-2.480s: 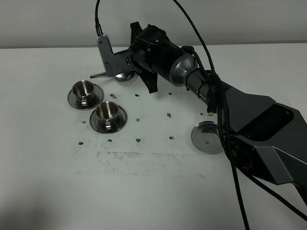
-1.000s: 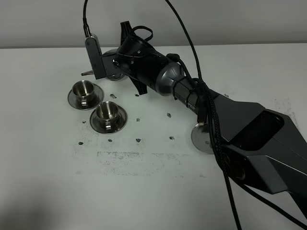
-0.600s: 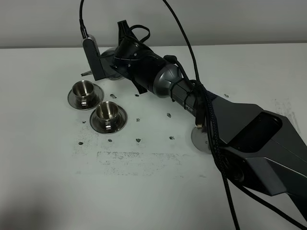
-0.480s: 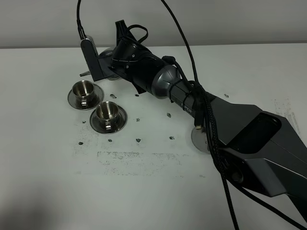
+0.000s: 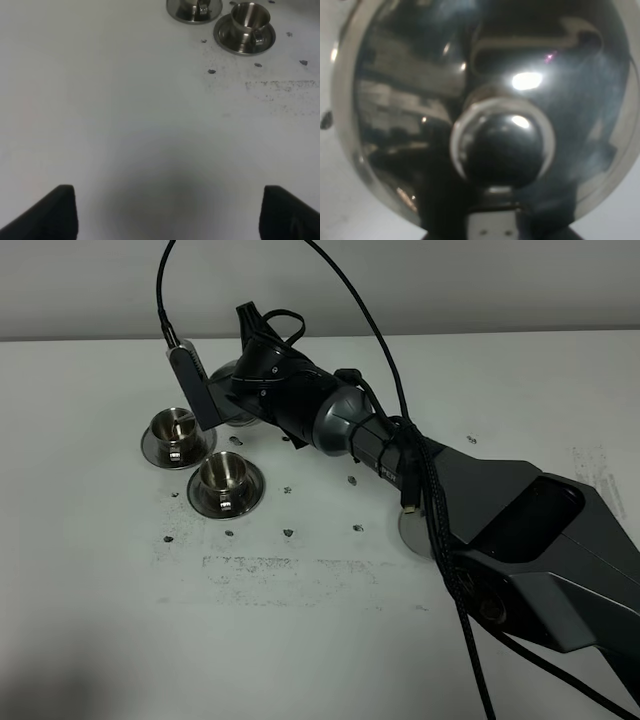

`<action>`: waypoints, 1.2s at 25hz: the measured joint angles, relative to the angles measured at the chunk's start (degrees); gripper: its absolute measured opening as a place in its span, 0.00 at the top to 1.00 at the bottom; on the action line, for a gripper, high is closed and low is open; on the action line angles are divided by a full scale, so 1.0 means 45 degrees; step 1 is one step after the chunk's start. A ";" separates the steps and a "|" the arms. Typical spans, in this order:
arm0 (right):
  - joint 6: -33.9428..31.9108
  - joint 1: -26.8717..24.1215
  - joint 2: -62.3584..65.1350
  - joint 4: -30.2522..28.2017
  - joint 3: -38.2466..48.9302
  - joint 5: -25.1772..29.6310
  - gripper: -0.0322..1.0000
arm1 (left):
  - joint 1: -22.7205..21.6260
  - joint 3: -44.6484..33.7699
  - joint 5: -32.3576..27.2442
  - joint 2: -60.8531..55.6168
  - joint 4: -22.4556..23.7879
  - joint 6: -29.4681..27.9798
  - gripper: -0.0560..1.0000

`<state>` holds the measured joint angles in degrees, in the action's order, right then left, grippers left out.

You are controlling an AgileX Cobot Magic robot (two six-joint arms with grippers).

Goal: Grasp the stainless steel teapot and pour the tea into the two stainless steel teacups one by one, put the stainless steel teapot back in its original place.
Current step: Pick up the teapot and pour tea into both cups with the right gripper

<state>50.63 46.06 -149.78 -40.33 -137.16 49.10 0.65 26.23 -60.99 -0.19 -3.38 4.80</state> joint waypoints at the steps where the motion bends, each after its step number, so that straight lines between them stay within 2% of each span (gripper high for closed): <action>1: 0.0000 0.0000 0.0000 -0.0026 0.0000 -0.0038 0.80 | 0.0000 0.0000 0.0000 0.0000 0.0000 0.0000 0.27; 30: -0.0163 0.0000 0.0000 -0.0648 0.0000 -0.0627 0.80 | 0.0000 0.0000 0.0000 0.0000 0.0000 0.0000 0.27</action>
<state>49.89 46.06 -149.78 -43.24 -137.16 46.27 0.65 26.23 -60.99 -0.19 -3.38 4.80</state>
